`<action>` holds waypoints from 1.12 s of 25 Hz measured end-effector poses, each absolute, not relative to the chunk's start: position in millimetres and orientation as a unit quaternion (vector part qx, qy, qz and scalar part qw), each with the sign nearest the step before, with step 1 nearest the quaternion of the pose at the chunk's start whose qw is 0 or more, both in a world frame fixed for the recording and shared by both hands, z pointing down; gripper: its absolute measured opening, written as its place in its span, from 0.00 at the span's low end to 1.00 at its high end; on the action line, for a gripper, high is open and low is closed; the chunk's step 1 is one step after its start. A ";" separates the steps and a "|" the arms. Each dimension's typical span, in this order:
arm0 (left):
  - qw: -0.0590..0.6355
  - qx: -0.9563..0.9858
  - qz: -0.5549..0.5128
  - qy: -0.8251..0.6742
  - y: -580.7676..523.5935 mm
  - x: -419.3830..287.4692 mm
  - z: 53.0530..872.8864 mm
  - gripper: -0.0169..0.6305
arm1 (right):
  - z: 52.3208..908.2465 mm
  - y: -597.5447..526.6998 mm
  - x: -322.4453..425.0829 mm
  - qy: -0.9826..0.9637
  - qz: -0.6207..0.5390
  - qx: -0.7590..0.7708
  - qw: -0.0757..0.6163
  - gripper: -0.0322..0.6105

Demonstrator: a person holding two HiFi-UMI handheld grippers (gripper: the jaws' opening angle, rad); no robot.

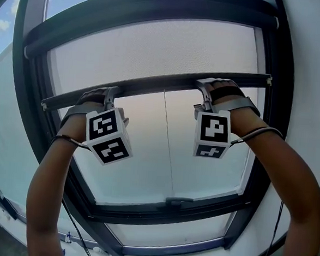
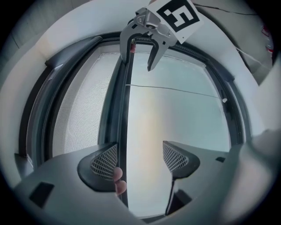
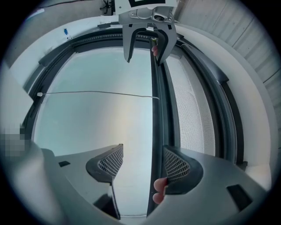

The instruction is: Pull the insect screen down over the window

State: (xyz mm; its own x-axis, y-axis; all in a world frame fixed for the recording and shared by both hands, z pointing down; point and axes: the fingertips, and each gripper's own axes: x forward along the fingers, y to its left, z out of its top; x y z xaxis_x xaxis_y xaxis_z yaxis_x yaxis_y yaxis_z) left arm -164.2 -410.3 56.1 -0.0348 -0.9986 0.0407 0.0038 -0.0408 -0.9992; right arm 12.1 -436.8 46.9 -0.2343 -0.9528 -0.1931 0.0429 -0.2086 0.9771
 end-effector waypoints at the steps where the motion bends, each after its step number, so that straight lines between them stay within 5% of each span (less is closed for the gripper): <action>1: 0.478 -0.502 -0.523 0.496 -409.5 -163.6 59.8 0.51 | 50.3 -436.3 12.3 -0.488 -0.619 0.468 0.400 0.47; 28: 0.434 -0.561 -0.535 0.459 -398.9 -161.8 157.0 0.51 | 146.7 -428.0 8.6 -0.545 -0.576 0.435 0.426 0.47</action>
State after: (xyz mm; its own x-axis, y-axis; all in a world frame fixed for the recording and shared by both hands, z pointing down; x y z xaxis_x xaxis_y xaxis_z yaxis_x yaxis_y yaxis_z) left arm -161.8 -398.9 157.0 0.0049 -0.9794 0.2019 -0.0509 -0.2019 -0.9781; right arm 8.6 -428.0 146.7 -0.2590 -0.9652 -0.0362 0.0171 -0.0420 0.9990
